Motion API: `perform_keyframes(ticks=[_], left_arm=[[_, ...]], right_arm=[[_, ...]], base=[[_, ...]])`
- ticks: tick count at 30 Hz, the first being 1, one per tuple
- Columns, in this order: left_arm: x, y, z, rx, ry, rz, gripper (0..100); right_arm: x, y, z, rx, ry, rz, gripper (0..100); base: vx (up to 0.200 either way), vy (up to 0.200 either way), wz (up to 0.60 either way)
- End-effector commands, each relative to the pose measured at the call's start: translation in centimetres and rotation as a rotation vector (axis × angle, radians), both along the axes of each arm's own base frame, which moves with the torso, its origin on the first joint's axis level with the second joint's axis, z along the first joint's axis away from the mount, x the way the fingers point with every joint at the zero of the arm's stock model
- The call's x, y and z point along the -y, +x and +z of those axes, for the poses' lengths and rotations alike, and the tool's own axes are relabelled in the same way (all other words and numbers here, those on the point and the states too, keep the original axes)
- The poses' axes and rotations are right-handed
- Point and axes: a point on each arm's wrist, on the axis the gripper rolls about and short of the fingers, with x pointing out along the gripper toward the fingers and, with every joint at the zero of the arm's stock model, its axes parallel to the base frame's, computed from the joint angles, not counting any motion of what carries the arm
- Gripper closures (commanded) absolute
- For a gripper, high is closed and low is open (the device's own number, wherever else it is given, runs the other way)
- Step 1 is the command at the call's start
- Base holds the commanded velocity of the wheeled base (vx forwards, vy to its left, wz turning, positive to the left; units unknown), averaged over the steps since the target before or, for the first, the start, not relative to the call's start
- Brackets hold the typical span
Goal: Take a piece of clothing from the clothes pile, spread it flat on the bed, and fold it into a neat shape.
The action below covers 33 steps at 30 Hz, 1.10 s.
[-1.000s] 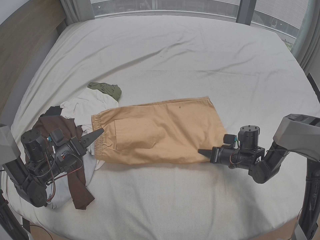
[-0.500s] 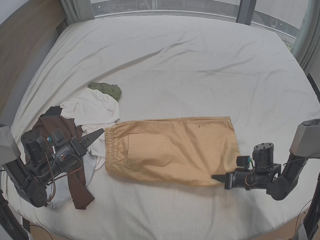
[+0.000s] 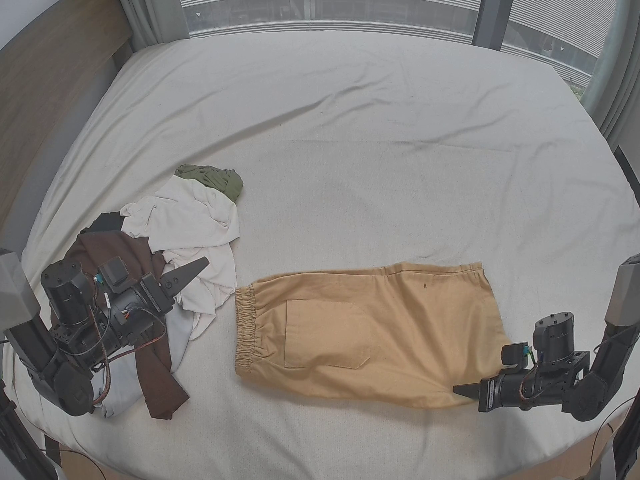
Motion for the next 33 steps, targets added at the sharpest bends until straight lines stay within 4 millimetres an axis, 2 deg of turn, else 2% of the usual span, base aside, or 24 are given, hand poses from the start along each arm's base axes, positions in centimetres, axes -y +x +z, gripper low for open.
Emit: perform_keyframes(ticks=[1, 2, 9, 17, 23, 27, 33], left_arm=[[0.1, -0.1, 0.0, 0.001, 0.000, -0.003, 0], [0.1, -0.1, 0.0, 0.001, 0.000, -0.004, 0], [0.7, -0.6, -0.7, -0.038, 0.006, -0.035, 0], [1.4, -1.5, -1.4, -0.075, 0.014, -0.072, 0], [1.5, -1.4, -1.8, -0.090, 0.022, -0.073, 0], [1.5, -1.4, -1.9, -0.092, 0.024, -0.076, 0], [1.7, -1.7, -1.9, -0.091, 0.030, -0.086, 0]], right_arm=[[0.1, -0.1, -0.2, -0.010, -0.004, -0.006, 100], [0.0, -0.1, -0.4, -0.024, -0.009, -0.009, 0], [-0.7, -2.4, -1.1, -0.083, -0.054, 0.064, 0], [-3.3, -4.6, -1.4, -0.120, -0.071, 0.232, 0], [-4.9, -5.7, -1.2, -0.108, -0.054, 0.343, 0], [-6.0, -5.8, -0.1, -0.019, 0.024, 0.420, 0], [-7.6, -5.4, 2.9, 0.221, 0.172, 0.484, 0]], base=[[0.000, 0.000, 0.00], [0.000, 0.000, 0.00], [0.000, 0.000, 0.00], [0.000, 0.000, 0.00], [0.000, 0.000, 0.00], [0.000, 0.000, 0.00], [0.000, 0.000, 0.00]])
